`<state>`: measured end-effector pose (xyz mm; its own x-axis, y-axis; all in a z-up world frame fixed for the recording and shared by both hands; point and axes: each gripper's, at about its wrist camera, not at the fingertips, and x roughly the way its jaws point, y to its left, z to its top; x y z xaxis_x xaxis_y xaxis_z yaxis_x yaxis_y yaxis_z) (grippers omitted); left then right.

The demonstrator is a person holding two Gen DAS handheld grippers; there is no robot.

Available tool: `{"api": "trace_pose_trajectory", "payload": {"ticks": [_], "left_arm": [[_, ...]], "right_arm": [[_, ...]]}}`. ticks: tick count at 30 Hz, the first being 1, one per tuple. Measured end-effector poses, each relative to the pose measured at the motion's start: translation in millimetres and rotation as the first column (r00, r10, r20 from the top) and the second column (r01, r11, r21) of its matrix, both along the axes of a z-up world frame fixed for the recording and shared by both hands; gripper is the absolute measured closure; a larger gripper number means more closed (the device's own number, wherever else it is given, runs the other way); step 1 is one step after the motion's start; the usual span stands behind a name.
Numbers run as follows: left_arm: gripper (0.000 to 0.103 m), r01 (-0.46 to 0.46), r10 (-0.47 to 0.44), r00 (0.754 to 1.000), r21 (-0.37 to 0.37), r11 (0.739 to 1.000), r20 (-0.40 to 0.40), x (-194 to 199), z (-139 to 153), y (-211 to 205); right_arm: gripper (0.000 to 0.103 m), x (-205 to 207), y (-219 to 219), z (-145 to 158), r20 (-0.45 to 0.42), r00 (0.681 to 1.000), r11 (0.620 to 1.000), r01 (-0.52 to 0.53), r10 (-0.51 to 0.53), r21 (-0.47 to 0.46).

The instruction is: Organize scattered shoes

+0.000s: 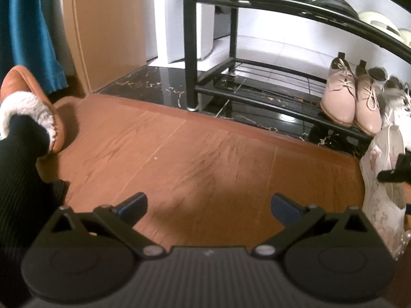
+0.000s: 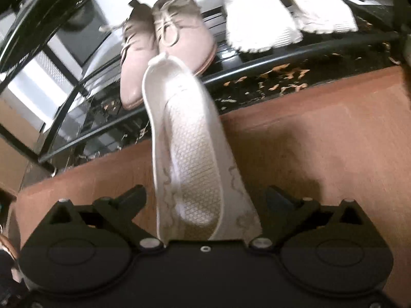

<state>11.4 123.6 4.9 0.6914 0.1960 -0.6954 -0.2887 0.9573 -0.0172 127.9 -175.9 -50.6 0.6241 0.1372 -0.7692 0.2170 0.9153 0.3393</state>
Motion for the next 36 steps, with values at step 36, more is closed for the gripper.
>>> {"api": "trace_pose_trajectory", "payload": {"ticks": [36], "left_arm": [[0.001,0.678,-0.683,0.714,0.092,0.729,0.152,56,13,-425]], "right_arm": [[0.0,-147,-226,251,0.289,0.947,0.988,0.154,-0.142,-0.019]]}}
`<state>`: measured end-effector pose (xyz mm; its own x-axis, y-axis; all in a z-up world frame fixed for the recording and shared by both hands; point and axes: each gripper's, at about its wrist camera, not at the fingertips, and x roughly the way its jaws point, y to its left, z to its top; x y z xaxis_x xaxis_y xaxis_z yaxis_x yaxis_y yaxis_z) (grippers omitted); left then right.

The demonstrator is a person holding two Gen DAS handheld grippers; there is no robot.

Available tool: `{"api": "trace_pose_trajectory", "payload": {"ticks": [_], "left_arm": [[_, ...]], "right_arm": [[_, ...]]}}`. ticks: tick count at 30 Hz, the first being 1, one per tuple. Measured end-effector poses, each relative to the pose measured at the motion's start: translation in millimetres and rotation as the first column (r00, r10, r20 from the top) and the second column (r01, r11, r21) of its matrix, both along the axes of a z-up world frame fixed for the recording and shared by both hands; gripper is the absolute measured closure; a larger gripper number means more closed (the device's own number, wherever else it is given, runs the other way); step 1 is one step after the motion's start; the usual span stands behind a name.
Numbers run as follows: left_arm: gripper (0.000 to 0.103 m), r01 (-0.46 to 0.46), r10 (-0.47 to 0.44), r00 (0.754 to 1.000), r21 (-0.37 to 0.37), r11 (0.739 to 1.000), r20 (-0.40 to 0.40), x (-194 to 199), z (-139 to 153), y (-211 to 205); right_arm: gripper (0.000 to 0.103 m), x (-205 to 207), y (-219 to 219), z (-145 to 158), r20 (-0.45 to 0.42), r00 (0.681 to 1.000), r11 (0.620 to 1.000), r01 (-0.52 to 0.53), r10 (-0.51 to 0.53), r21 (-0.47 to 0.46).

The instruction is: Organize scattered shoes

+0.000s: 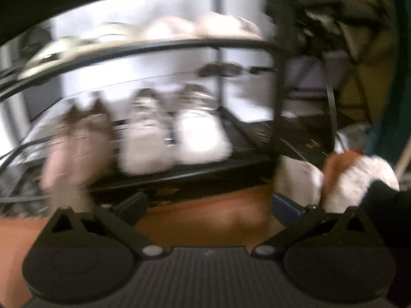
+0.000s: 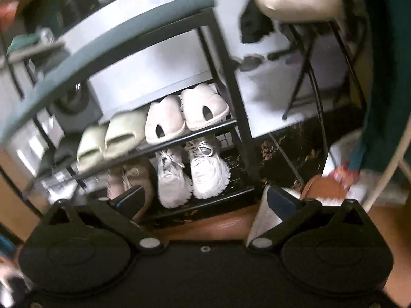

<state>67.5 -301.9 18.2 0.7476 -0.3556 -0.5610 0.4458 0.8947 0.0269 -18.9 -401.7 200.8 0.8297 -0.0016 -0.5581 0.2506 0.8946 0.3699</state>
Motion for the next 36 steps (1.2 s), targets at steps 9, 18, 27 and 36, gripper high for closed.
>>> {"api": "trace_pose_trajectory", "payload": {"ticks": [9,18,27,36], "left_arm": [[0.008,0.219,-0.223,0.969,-0.043,0.975,-0.104,21,-46,-58],[0.072,0.209,-0.208,0.952,-0.018,0.978,-0.225,40,-66,-51],[0.076,0.105,-0.119,0.97,-0.077,0.991,-0.212,31,-45,14],[0.075,-0.238,0.216,0.941,-0.054,0.97,-0.259,-22,-63,117]], "right_arm": [[0.0,-9,-25,-8,-0.048,0.999,0.996,0.03,-0.026,0.086],[0.0,-14,-26,-6,-0.024,0.999,0.992,0.039,-0.037,0.12],[0.0,-13,-27,-6,-0.033,0.997,0.989,0.075,-0.071,0.13],[0.0,1,-10,-15,-0.107,0.994,0.994,0.003,0.008,0.107]]}}
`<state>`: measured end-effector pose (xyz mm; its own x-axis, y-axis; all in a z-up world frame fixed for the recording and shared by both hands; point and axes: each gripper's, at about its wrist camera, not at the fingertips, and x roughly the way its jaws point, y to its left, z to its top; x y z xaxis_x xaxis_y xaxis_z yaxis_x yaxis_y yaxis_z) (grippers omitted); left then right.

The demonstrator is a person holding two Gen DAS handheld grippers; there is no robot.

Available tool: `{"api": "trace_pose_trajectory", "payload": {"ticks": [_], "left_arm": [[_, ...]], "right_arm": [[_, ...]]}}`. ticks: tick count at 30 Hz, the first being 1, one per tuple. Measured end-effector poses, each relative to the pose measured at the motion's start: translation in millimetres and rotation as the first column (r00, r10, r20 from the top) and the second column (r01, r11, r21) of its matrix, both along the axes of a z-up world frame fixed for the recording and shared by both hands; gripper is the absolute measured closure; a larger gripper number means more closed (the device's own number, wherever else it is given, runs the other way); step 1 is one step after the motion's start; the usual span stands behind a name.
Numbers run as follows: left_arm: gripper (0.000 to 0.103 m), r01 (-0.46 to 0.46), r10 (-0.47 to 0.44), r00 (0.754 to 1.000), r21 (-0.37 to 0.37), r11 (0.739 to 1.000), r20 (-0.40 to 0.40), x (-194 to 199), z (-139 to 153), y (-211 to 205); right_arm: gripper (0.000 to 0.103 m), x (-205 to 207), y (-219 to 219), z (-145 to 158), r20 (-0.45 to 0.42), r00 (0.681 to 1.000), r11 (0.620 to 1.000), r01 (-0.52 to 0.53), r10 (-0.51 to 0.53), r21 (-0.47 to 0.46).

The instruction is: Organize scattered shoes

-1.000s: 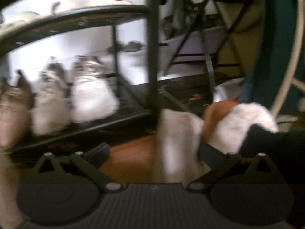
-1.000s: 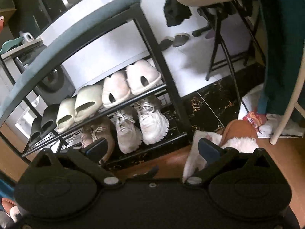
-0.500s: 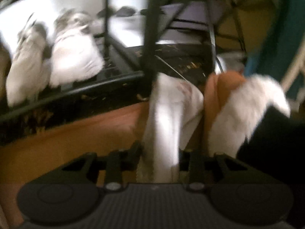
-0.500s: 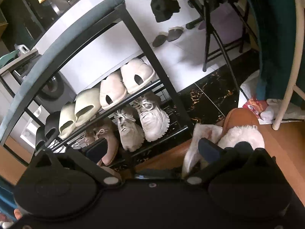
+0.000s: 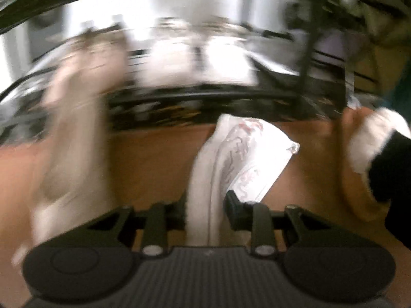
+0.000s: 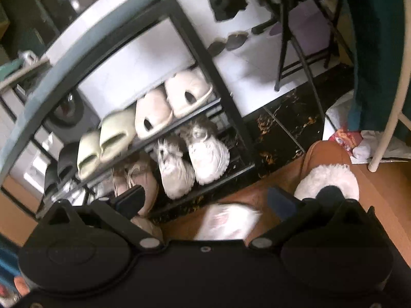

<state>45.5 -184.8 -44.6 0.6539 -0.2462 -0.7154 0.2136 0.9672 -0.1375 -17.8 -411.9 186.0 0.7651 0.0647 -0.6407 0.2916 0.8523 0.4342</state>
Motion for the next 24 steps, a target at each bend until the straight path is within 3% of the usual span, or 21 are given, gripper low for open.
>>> {"api": "trace_pose_trajectory", "payload": {"ticks": [2,4,5,6,8,11,15,20,24], "left_arm": [[0.072,-0.027,0.027,1.0,0.014,1.0,0.013,-14,1,10],[0.061,0.004,-0.004,1.0,0.019,1.0,0.025,-26,2,10],[0.045,0.02,-0.02,1.0,0.008,1.0,0.015,-27,3,9],[0.021,0.029,-0.029,1.0,0.007,1.0,0.009,-29,6,9],[0.002,0.017,-0.017,1.0,0.035,0.999,0.011,-33,17,8],[0.001,-0.006,0.0,0.997,0.086,0.996,0.073,-41,41,14],[0.001,-0.022,0.017,0.995,0.057,0.998,0.097,-49,66,45],[0.001,-0.085,0.082,0.987,0.013,0.996,0.14,-60,89,109],[0.001,-0.135,0.131,0.97,0.002,0.991,0.204,-71,100,160]], "right_arm": [[0.0,7,4,-8,-0.054,0.998,1.0,-0.021,0.021,0.008],[0.0,14,9,-14,-0.092,0.995,0.999,-0.046,0.047,0.017],[0.0,20,15,-21,-0.126,0.988,0.996,-0.085,0.089,0.034],[0.0,24,21,-25,-0.144,0.982,0.992,-0.119,0.124,0.046],[0.0,31,31,-34,-0.178,0.965,0.981,-0.182,0.192,0.069],[0.0,38,46,-47,-0.217,0.942,0.967,-0.241,0.254,0.087],[0.0,48,59,-64,-0.271,0.925,0.963,-0.249,0.268,0.102],[0.0,72,65,-96,-0.327,0.922,0.976,-0.173,0.209,0.134],[0.0,97,78,-127,-0.33,0.93,0.986,-0.141,0.164,0.093]]}}
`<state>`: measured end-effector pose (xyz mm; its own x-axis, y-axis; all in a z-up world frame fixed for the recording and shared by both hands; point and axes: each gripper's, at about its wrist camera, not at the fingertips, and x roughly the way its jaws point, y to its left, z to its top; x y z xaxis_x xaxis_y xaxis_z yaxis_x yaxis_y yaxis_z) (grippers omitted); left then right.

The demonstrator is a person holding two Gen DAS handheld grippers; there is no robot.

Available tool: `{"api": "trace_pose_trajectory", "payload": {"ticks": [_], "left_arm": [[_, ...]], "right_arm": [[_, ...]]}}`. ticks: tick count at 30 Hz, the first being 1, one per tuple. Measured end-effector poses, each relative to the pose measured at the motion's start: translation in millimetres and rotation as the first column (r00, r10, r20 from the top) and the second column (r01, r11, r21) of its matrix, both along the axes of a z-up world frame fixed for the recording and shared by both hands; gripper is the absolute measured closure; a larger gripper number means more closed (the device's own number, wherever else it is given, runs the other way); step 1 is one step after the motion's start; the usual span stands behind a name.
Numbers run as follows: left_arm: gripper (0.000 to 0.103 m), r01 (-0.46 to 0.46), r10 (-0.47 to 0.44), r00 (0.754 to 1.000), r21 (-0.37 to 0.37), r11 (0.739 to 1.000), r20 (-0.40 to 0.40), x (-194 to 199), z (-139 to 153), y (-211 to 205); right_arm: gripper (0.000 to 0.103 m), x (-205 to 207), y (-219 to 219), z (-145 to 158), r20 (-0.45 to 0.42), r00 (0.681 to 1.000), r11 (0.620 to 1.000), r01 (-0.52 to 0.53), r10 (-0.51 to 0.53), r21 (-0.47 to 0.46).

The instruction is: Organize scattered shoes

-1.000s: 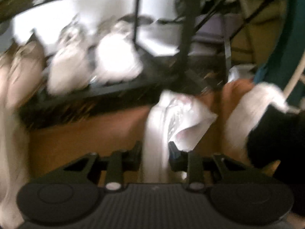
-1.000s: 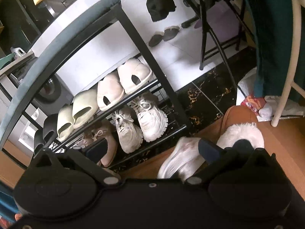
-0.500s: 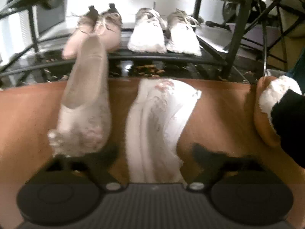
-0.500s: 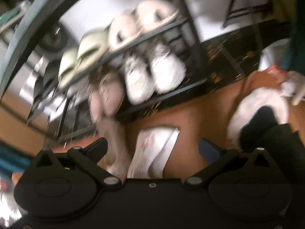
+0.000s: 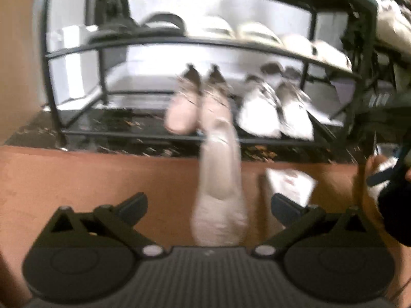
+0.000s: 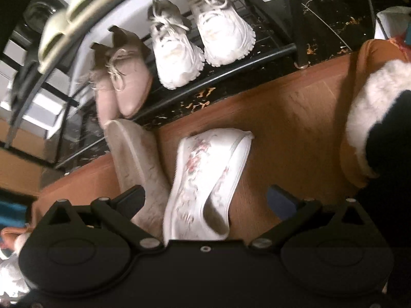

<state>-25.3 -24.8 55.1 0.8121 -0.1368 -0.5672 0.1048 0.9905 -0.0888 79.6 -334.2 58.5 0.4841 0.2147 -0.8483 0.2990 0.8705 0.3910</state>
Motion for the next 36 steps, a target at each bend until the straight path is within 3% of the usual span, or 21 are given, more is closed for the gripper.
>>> {"api": "trace_pose_trajectory", "payload": {"ticks": [5,11,14,18,21,23,24,25,31,34,36], "left_arm": [[0.001,-0.13,0.13,0.991,-0.006,0.992,0.011,-6,9,46],[0.001,-0.227,0.225,0.974,-0.096,0.969,-0.028,-2,6,84],[0.001,-0.25,0.24,0.967,-0.131,0.959,-0.086,3,-4,93],[0.001,-0.234,0.215,0.967,-0.138,0.962,-0.136,5,-13,93],[0.001,-0.22,0.202,0.97,-0.131,0.967,-0.138,6,-16,90],[0.001,-0.213,0.195,0.97,-0.124,0.969,-0.142,7,-18,89],[0.001,-0.212,0.194,0.971,-0.123,0.97,-0.143,8,-19,89],[0.001,-0.212,0.194,0.97,-0.123,0.969,-0.144,8,-20,89],[0.001,-0.235,0.216,0.965,-0.124,0.964,-0.15,9,-22,93],[0.001,-0.242,0.229,0.965,-0.092,0.966,-0.13,8,-22,91],[0.001,-0.242,0.234,0.965,-0.056,0.969,-0.122,9,-22,88]], "right_arm": [[0.0,9,12,-40,0.004,1.0,1.0,-0.006,0.006,0.001],[0.0,12,21,-68,-0.029,0.999,0.998,0.041,-0.04,0.05],[0.007,17,36,-76,-0.077,0.997,1.0,-0.021,0.022,0.012],[0.02,20,47,-76,-0.077,0.995,0.997,-0.073,0.071,-0.014],[0.021,24,56,-80,-0.105,0.989,0.994,-0.106,0.103,-0.019],[0.033,24,61,-83,-0.107,0.986,0.991,-0.134,0.131,-0.02],[0.049,24,64,-83,-0.096,0.983,0.988,-0.157,0.154,-0.017],[0.05,24,68,-81,-0.077,0.981,0.984,-0.18,0.178,-0.014],[0.055,24,82,-63,-0.029,0.977,0.96,-0.213,0.212,-0.18],[0.055,26,90,-47,0.036,0.971,0.922,-0.211,0.235,-0.326],[0.055,30,100,-41,0.051,0.965,0.87,-0.209,0.258,-0.446]]}}
